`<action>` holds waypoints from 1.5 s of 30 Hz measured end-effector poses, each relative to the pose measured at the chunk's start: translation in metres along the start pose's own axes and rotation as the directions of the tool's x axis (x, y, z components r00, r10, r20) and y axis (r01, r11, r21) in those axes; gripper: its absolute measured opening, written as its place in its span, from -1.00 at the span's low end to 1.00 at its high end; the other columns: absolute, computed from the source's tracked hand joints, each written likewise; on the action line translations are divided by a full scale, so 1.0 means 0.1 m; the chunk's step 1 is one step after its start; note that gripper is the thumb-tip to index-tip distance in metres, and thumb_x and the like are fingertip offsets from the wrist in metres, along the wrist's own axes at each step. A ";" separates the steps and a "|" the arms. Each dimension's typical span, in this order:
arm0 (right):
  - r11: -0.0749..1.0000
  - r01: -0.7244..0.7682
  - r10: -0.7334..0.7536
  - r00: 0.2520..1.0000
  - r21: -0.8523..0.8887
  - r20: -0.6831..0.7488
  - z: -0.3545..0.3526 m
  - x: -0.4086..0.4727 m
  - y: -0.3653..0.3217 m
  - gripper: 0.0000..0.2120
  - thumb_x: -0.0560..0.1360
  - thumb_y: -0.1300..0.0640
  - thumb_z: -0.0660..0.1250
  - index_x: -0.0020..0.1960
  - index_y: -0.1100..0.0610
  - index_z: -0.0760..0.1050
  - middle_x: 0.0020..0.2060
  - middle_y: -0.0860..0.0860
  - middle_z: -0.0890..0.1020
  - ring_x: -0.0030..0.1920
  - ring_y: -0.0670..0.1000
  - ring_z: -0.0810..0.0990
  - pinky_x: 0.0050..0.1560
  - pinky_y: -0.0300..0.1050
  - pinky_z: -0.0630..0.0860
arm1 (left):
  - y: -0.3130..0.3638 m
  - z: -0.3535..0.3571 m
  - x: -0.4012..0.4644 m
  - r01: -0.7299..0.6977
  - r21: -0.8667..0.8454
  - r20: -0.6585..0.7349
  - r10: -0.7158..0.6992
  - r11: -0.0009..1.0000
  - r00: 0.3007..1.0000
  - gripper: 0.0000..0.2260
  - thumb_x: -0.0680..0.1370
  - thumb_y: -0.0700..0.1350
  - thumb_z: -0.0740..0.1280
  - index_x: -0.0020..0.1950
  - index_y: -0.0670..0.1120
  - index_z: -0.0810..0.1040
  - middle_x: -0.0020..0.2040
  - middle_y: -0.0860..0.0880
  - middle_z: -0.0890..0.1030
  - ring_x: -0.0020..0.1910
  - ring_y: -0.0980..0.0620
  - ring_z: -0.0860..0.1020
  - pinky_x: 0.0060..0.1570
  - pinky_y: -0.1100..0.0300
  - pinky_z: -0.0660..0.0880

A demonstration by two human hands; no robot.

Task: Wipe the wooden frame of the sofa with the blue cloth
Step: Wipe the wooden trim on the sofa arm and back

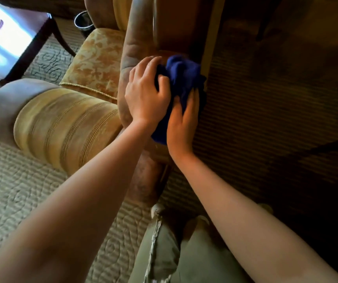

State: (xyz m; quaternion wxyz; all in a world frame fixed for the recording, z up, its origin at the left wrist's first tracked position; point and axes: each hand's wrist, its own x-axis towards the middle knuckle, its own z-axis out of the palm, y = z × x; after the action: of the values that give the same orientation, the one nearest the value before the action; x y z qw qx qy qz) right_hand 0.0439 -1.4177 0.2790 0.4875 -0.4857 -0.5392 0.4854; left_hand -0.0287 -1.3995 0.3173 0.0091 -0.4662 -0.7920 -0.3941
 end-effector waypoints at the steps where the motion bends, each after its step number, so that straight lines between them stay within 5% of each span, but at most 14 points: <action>1: 1.000 -0.004 0.004 1.000 0.031 -0.015 0.00 -0.02 0.02 -0.48 0.57 0.07 0.09 0.48 0.24 0.17 0.46 0.17 0.25 0.47 0.06 0.22 0.47 0.02 0.17 | -0.01 0.01 0.00 -0.002 0.006 -0.001 0.002 1.000 1.000 -0.50 0.45 0.05 0.03 0.27 -0.05 0.54 0.28 0.03 0.53 0.27 0.03 0.44 0.20 0.15 0.37; 5: 0.987 -0.075 0.083 0.995 0.140 -0.052 -0.01 -0.23 0.27 -0.66 0.60 -0.01 0.05 0.31 -0.35 0.20 0.31 -0.28 0.34 0.36 -0.16 0.32 0.41 -0.06 0.23 | -0.03 0.01 -0.02 -0.010 0.007 0.000 0.010 1.000 1.000 -0.51 0.45 0.08 0.02 0.21 -0.02 0.58 0.27 0.06 0.53 0.26 0.04 0.44 0.17 0.20 0.34; 7: 0.979 -0.146 0.154 0.987 0.142 -0.052 0.01 -0.39 0.36 -0.68 0.60 -0.05 0.04 0.23 -0.44 0.21 0.21 -0.40 0.35 0.30 -0.24 0.37 0.37 -0.06 0.29 | -0.05 0.01 -0.02 -0.026 0.013 0.014 0.026 1.000 1.000 -0.52 0.46 0.08 0.02 0.21 -0.01 0.58 0.28 0.06 0.52 0.28 0.04 0.42 0.15 0.24 0.28; 13: 0.953 -0.195 0.238 0.956 0.232 -0.174 0.11 -0.46 0.26 -0.61 0.56 -0.07 0.05 0.39 -0.19 0.24 0.38 -0.06 0.39 0.37 -0.07 0.37 0.40 0.08 0.30 | -0.09 -0.05 -0.07 -0.092 -0.125 0.056 0.100 0.988 0.993 -0.50 0.49 0.10 0.01 0.32 -0.02 0.50 0.31 0.03 0.50 0.33 0.05 0.39 0.22 0.24 0.26; 18: 0.957 -0.179 0.233 0.943 0.227 -0.238 0.17 -0.48 0.22 -0.78 0.58 -0.01 0.07 0.12 -0.32 0.31 0.16 -0.19 0.48 0.24 -0.08 0.48 0.32 -0.02 0.38 | -0.26 -0.07 -0.14 -0.020 -0.406 0.073 0.055 0.913 0.996 -0.47 0.53 0.05 0.07 0.47 -0.12 0.28 0.43 -0.15 0.32 0.41 -0.02 0.27 0.26 0.50 0.12; 21: 0.947 -0.170 0.240 0.938 0.272 -0.250 0.16 -0.54 0.38 -0.78 0.59 -0.01 0.06 0.17 -0.26 0.32 0.19 -0.16 0.49 0.25 -0.07 0.49 0.29 -0.06 0.41 | -0.43 -0.06 -0.45 0.091 -0.385 0.176 -0.024 0.919 0.984 -0.41 0.55 0.12 0.08 0.53 -0.11 0.14 0.48 -0.19 0.19 0.46 -0.07 0.17 0.35 0.33 0.08; 26: 0.842 -0.377 0.468 0.866 0.387 -0.176 0.07 -0.71 0.98 -0.65 0.67 0.17 0.00 0.44 0.13 0.25 0.32 0.08 0.46 0.21 -0.03 0.52 0.24 -0.16 0.48 | -0.82 0.07 -0.90 0.158 -0.421 0.236 -0.060 0.893 0.970 -0.36 0.52 0.12 0.12 0.54 -0.10 0.05 0.46 -0.06 0.20 0.41 0.18 0.17 0.34 0.46 0.10; 29: 0.777 -0.525 0.586 0.805 0.349 -0.094 0.01 -0.72 1.37 -0.67 0.66 0.19 0.05 0.41 0.19 0.29 0.23 0.12 0.52 0.01 -0.14 0.57 0.00 -0.33 0.55 | -1.00 0.17 -1.16 0.178 -0.477 0.263 -0.053 0.861 0.963 -0.36 0.50 0.05 0.16 0.53 -0.07 0.02 0.44 0.05 0.17 0.43 0.21 0.16 0.43 0.28 0.14; 31: 0.739 -0.577 0.633 0.772 0.348 -0.064 0.02 -0.70 1.55 -0.64 0.66 0.14 0.06 0.44 0.16 0.27 0.30 0.11 0.48 0.12 -0.02 0.55 0.01 -0.30 0.55 | -1.15 0.24 -1.33 0.192 -0.476 0.282 -0.057 0.859 0.958 -0.38 0.50 0.03 0.16 0.50 -0.01 0.00 0.45 0.07 0.15 0.45 0.22 0.14 0.43 0.30 0.12; 34: 0.710 -0.600 0.653 0.757 0.369 -0.026 0.04 -0.71 1.62 -0.62 0.66 0.06 0.05 0.45 0.10 0.26 0.34 0.09 0.45 0.27 0.09 0.48 0.29 0.02 0.44 | -1.40 0.35 -1.57 0.269 -0.386 0.349 -0.129 0.882 0.928 -0.41 0.51 0.07 0.13 0.52 -0.03 0.08 0.48 0.00 0.18 0.46 0.14 0.15 0.40 0.39 0.09; 40: 0.802 -0.446 0.530 0.838 0.397 -0.129 0.13 -1.01 1.20 -0.61 0.64 0.04 0.06 0.46 -0.02 0.20 0.32 -0.03 0.40 0.28 -0.05 0.42 0.31 -0.16 0.33 | -1.60 0.47 -1.68 0.605 -0.364 0.395 -0.471 0.708 0.789 -0.46 0.51 0.03 0.04 0.49 -0.05 0.24 0.41 -0.05 0.37 0.37 0.06 0.34 0.41 -0.02 0.26; 45: 0.820 -0.440 0.519 0.842 0.366 -0.150 0.20 -0.89 1.52 -0.56 0.65 -0.01 0.03 0.50 0.07 0.15 0.42 0.00 0.33 0.36 -0.03 0.36 0.40 -0.10 0.27 | -1.50 0.56 -1.56 0.704 -0.448 0.479 -0.516 0.551 0.710 -0.56 0.54 0.02 0.01 0.33 -0.10 0.40 0.20 -0.11 0.54 0.17 -0.06 0.51 0.26 -0.12 0.41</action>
State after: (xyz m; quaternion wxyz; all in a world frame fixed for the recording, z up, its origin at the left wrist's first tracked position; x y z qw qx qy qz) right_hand 0.0364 -1.4983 0.1213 0.4822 -0.5773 -0.2495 0.6099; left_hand -0.0328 -1.5161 0.1262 -0.3954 -0.1875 -0.7276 -0.5282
